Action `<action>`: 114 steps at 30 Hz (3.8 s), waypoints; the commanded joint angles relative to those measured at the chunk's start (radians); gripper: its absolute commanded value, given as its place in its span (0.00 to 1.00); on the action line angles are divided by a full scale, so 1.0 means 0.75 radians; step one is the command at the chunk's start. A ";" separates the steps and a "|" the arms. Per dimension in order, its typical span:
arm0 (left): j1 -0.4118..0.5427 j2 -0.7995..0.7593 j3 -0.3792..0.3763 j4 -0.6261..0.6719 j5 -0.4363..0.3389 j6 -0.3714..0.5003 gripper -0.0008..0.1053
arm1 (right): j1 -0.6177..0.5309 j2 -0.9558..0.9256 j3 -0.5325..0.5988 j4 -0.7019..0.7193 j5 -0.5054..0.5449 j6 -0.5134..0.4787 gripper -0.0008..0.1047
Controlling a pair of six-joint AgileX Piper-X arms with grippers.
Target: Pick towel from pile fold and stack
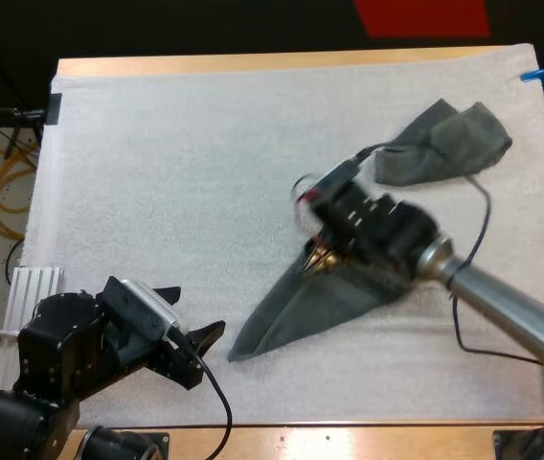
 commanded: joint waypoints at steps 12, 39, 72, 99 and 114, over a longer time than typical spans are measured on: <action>-0.007 -0.004 0.003 -0.013 0.006 0.006 0.69 | -0.230 0.257 -0.004 -0.027 -0.317 -0.029 0.62; -0.007 -0.004 0.003 -0.013 0.006 0.006 0.69 | -0.214 0.311 -0.126 0.103 -0.294 -0.030 0.01; -0.007 -0.004 0.003 -0.013 0.006 0.006 0.69 | 0.353 0.148 -0.177 0.067 -0.089 0.066 0.85; -0.007 -0.004 0.003 -0.013 0.006 0.046 0.69 | -0.115 0.444 -0.190 0.143 -0.581 0.270 0.48; -0.007 -0.004 0.003 -0.011 0.006 0.046 0.69 | -0.115 0.539 -0.190 0.105 -0.580 0.218 0.01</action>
